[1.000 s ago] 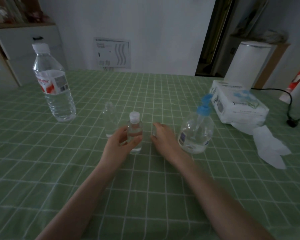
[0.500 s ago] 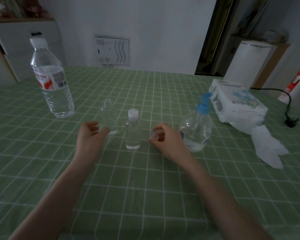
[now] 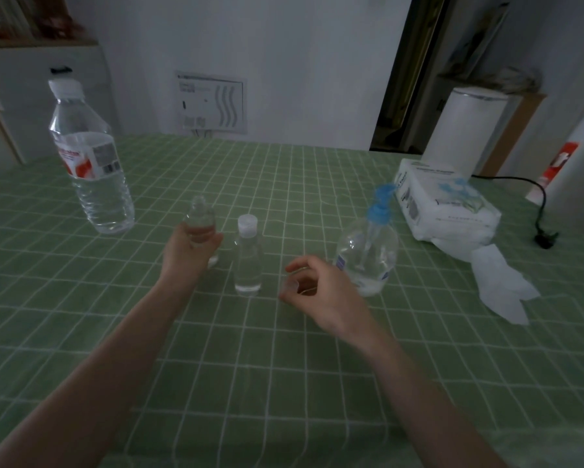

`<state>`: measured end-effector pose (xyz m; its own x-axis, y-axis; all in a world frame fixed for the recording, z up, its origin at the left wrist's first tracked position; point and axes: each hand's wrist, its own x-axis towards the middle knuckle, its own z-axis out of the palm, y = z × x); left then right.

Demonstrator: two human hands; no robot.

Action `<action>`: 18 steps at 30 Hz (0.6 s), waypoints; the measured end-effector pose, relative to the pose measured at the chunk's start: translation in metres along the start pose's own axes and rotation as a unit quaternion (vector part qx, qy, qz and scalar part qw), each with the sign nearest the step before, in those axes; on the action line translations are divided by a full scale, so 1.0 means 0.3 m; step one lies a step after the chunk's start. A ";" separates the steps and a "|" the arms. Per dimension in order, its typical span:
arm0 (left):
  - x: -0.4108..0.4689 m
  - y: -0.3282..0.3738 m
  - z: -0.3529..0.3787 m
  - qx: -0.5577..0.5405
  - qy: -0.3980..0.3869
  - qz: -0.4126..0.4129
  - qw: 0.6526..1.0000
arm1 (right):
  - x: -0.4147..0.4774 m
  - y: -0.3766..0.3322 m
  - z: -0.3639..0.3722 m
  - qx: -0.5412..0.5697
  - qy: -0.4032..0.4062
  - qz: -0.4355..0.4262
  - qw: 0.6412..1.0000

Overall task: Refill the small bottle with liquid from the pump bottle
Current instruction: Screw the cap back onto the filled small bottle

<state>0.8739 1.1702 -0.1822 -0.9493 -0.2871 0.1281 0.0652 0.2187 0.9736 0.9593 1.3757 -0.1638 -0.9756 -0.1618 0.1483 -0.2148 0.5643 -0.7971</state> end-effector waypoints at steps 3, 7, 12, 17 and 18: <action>-0.021 0.003 -0.017 -0.001 0.001 0.002 1.000 | -0.012 -0.009 0.001 0.019 0.001 -0.008 1.000; -0.087 0.028 -0.061 -0.027 -0.019 0.009 0.999 | -0.025 -0.036 0.002 0.058 -0.008 -0.017 0.998; -0.216 0.087 -0.136 -0.040 -0.062 0.031 0.997 | -0.037 -0.088 0.001 0.136 -0.038 -0.028 0.990; -0.362 0.121 -0.170 -0.025 -0.137 0.024 0.990 | -0.054 -0.130 0.006 0.216 -0.051 -0.054 0.974; -0.387 0.123 -0.168 -0.027 -0.146 0.020 0.989 | -0.056 -0.136 0.007 0.225 -0.052 -0.060 0.971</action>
<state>1.0020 1.1646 -0.1515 -0.9934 0.0045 0.1143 0.1133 0.1723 0.9785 0.9845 1.3537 -0.1349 -0.9299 -0.2988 0.2146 -0.2621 0.1287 -0.9564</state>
